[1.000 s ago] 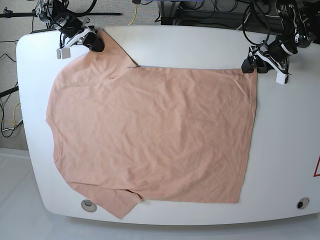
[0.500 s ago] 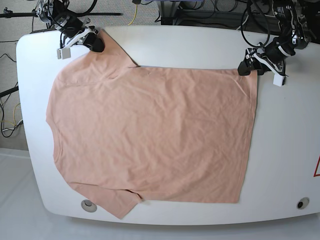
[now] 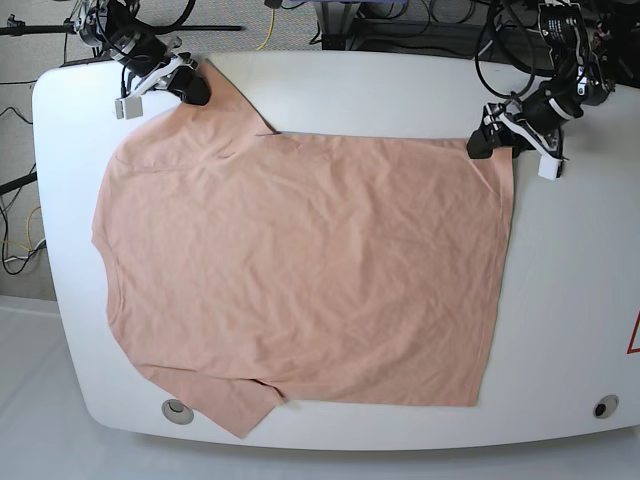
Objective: Fold the T-shirt properly
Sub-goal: 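Lower the left gripper and pinch the opposite shoulder corner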
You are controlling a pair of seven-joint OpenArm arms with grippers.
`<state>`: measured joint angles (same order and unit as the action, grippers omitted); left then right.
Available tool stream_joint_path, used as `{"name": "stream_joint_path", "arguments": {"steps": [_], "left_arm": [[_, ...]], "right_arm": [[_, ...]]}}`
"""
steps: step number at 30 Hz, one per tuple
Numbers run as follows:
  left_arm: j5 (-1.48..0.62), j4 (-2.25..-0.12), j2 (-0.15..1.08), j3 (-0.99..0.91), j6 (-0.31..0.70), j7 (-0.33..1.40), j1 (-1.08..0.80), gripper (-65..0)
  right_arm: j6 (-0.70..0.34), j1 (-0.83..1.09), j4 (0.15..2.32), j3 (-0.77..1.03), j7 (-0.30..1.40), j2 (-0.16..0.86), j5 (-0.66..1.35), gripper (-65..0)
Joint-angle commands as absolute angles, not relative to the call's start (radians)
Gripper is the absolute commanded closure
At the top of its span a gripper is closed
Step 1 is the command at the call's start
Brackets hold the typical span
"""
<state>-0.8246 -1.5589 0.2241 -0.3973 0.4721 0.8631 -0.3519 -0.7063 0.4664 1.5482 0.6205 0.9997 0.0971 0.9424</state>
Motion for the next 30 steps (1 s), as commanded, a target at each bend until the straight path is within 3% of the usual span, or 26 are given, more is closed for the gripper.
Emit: {"name": "stream_joint_path", "arguments": {"steps": [1,20,30], "left_arm": [[-0.797,-1.557,0.232,-0.384,0.46,0.889,-0.35,-37.4],[-0.824,-1.54,0.232,-0.354,0.472,0.887,-0.332,-31.9],[-0.821,-1.535,0.233,-0.35,0.458,0.916,-0.332,-16.6]], "right_arm": [[-0.698,0.473,1.556,0.623,1.008,0.106,0.922,0.0],[-0.698,0.472,1.541,0.619,1.022,0.102,0.899,0.0],[-0.698,0.478,1.54,0.617,1.02,0.102,0.907,0.0]]}}
